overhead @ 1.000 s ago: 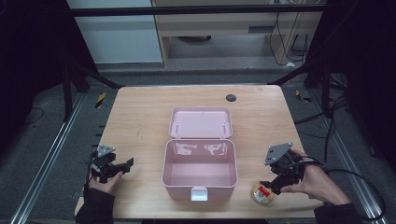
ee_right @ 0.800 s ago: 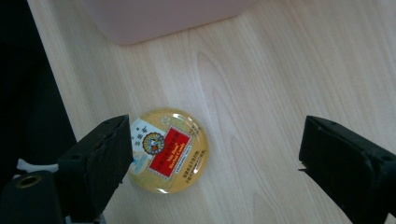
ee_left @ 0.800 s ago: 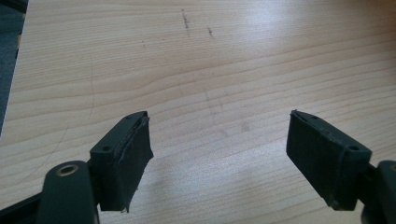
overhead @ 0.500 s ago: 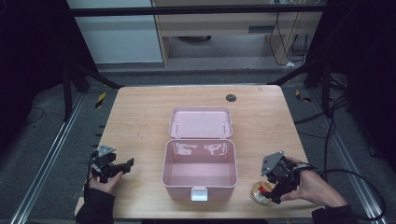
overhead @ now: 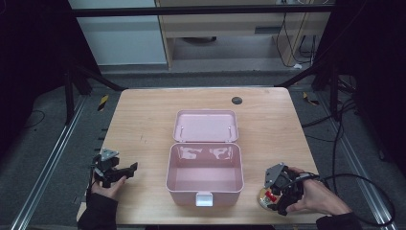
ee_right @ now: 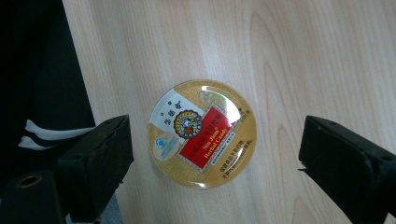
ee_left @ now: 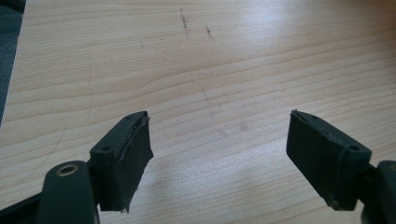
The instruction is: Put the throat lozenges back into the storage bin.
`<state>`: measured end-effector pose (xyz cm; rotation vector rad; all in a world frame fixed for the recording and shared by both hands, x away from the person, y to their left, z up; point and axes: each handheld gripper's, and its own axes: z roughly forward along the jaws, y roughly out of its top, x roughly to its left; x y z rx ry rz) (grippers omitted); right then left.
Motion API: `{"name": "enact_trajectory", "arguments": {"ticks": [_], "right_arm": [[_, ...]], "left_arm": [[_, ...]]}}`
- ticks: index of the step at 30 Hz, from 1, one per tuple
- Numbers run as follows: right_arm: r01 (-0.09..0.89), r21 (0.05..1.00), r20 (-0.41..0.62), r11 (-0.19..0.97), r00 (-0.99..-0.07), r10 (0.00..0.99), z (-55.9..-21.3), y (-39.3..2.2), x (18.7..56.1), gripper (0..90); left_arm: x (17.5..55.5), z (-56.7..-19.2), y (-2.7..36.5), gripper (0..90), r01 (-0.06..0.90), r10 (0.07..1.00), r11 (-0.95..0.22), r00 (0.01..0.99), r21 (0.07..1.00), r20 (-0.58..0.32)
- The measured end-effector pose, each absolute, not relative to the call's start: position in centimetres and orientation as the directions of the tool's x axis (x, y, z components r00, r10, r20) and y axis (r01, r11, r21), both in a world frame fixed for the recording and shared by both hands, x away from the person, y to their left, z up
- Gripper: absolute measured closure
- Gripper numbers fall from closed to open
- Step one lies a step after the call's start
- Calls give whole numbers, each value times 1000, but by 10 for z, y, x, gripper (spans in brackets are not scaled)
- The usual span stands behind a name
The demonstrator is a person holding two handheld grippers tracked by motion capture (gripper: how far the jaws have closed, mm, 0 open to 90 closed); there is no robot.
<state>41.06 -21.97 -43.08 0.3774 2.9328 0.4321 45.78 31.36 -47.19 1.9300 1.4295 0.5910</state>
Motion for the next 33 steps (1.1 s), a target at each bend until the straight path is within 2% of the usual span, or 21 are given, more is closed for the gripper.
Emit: {"name": "enact_trajectory", "arguments": {"ticks": [19,21,33], "right_arm": [[178,229,-105,957,-973,206,-448,-209,412,103],[199,233,-79,952,-972,223,-450,-209,412,113],[204,216,-67,955,-973,223,-467,-214,415,126]], "left_arm": [[458,-472,313,211,656,953,-190,303,730,-25],[458,-472,313,211,656,953,-191,304,730,-24],[458,-472,313,211,659,952,-195,304,727,-20]]}}
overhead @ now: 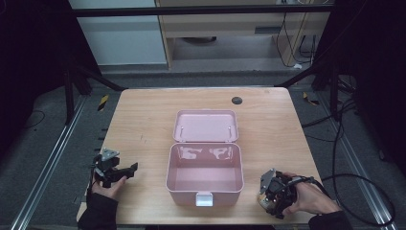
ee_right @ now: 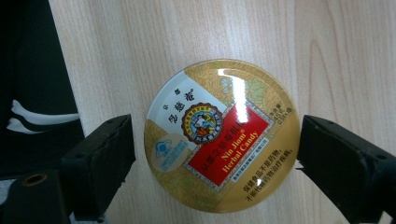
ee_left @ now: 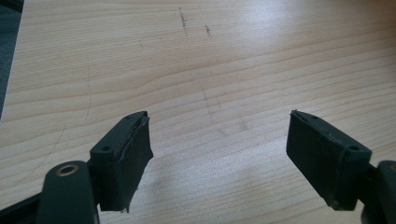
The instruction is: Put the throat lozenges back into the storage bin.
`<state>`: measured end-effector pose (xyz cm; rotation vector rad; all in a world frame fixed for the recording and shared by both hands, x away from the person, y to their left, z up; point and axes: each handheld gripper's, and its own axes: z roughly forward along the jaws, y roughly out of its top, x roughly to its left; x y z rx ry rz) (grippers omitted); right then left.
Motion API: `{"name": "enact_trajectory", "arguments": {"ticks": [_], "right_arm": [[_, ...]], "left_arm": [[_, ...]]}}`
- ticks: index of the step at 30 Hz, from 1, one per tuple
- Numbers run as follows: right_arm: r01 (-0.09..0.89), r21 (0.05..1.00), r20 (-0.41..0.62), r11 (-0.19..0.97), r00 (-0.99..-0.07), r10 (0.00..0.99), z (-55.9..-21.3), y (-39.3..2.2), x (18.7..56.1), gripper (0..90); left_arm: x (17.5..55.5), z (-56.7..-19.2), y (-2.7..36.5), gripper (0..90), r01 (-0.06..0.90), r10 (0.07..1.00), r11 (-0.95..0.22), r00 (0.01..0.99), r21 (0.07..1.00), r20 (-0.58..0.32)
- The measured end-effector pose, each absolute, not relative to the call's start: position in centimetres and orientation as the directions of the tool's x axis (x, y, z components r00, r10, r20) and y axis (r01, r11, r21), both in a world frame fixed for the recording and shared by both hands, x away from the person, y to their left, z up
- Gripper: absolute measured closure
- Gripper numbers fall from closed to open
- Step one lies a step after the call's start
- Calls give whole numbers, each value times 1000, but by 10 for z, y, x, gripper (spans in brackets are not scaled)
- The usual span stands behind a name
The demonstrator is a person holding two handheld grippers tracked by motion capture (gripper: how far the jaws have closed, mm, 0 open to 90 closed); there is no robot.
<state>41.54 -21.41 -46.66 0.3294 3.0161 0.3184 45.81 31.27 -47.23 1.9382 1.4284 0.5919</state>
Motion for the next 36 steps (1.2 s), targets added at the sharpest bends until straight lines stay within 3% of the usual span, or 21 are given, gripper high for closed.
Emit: {"name": "enact_trajectory", "arguments": {"ticks": [9,19,36], "right_arm": [[197,208,-60,958,-975,213,-472,-212,418,196],[215,235,-60,948,-970,235,-469,-215,420,204],[252,340,-98,906,-949,301,-419,-219,422,204]], "left_arm": [[458,-472,313,211,659,952,-195,305,727,-21],[458,-473,312,212,660,952,-196,306,725,-21],[459,-475,309,211,667,948,-208,317,715,-20]]}}
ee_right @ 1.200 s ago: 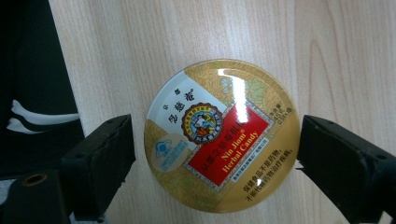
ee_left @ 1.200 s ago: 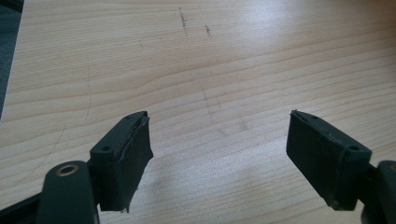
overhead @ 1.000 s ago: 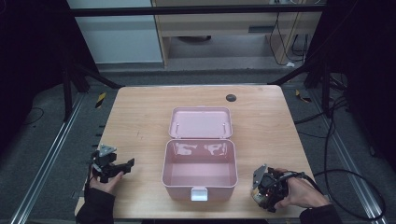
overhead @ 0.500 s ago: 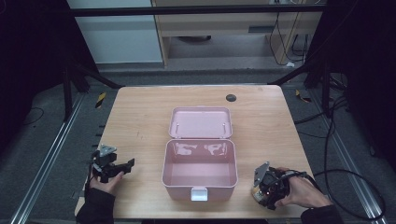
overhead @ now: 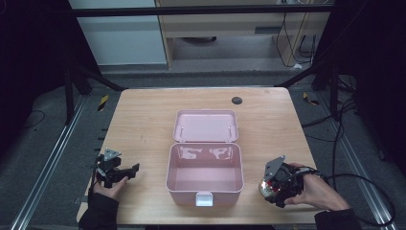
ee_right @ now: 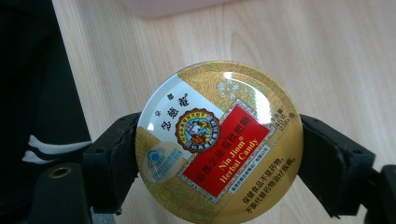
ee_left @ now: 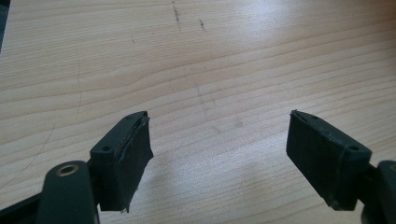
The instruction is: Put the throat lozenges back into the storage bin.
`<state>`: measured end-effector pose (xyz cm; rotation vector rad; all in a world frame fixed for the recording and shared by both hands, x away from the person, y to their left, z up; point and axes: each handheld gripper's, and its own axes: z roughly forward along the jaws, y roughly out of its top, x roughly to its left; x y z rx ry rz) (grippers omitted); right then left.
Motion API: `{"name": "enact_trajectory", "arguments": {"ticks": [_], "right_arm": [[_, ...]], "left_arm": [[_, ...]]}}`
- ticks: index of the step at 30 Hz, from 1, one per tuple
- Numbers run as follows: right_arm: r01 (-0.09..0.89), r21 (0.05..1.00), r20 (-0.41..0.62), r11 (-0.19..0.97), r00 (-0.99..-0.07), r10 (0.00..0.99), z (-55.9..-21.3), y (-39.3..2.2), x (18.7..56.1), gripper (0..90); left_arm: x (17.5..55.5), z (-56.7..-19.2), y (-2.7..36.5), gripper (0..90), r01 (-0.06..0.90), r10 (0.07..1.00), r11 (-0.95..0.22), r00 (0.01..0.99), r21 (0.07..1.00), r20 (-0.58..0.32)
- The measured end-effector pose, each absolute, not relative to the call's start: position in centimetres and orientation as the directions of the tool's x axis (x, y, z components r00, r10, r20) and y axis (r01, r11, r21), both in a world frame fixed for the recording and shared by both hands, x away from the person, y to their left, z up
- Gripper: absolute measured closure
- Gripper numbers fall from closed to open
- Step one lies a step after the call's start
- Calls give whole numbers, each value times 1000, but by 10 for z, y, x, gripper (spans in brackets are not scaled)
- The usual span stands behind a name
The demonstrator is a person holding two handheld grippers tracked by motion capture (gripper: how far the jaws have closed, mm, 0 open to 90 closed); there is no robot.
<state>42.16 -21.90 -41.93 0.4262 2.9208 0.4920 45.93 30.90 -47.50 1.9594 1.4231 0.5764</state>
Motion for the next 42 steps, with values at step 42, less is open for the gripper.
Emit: {"name": "enact_trajectory", "arguments": {"ticks": [42], "right_arm": [[204,429,-167,880,-940,299,-331,-187,439,204]], "left_arm": [[461,-477,307,211,672,944,-221,329,706,-17]]}}
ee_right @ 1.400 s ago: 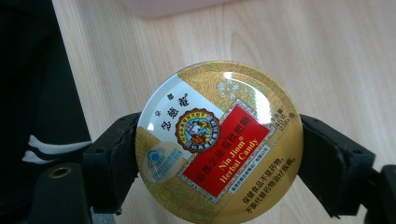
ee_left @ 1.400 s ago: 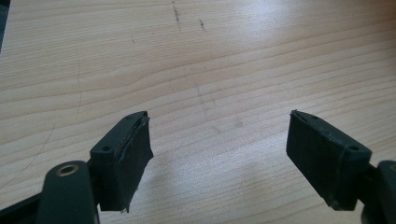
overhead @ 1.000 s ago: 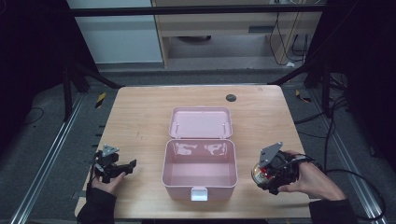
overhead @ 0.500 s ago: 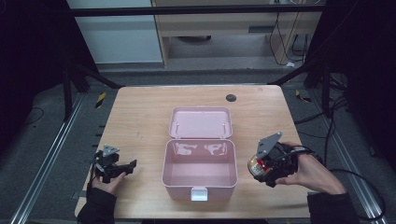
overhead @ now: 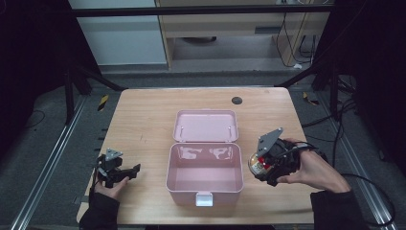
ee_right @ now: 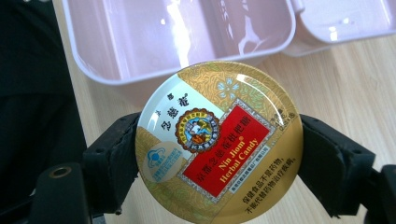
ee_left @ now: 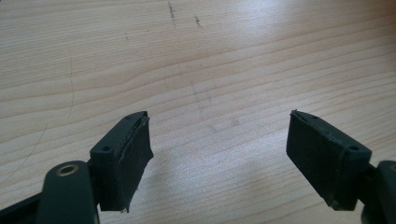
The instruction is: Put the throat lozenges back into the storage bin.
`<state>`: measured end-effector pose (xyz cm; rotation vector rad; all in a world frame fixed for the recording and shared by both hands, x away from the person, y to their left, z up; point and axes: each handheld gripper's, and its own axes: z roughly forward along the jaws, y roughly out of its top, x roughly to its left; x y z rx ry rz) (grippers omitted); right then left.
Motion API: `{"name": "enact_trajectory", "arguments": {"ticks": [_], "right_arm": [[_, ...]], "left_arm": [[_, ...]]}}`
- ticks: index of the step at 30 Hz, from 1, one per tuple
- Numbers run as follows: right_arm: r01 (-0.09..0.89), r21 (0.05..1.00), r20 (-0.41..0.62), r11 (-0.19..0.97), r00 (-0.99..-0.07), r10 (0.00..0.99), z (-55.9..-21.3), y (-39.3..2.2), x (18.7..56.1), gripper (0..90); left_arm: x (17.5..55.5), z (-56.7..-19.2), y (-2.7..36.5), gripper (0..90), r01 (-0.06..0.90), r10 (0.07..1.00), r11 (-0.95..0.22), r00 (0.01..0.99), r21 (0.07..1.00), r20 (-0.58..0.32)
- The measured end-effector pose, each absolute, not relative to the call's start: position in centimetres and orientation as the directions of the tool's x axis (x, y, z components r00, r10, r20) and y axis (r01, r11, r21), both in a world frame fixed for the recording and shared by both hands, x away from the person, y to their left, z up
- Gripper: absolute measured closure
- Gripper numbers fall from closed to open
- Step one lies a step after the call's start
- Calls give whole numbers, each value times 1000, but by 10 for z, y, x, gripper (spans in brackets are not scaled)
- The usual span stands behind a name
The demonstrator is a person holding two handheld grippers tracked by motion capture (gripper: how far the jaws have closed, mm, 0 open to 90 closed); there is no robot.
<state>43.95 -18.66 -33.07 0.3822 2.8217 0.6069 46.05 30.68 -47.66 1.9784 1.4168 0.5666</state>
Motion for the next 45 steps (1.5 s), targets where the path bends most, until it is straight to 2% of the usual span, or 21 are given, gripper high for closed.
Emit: {"name": "enact_trajectory", "arguments": {"ticks": [24,45], "right_arm": [[152,448,-162,881,-955,247,-319,-142,447,204],[143,437,-140,888,-965,224,-337,-118,454,204]], "left_arm": [[461,-476,306,211,670,944,-220,329,709,-19],[461,-476,307,211,669,944,-219,329,710,-19]]}}
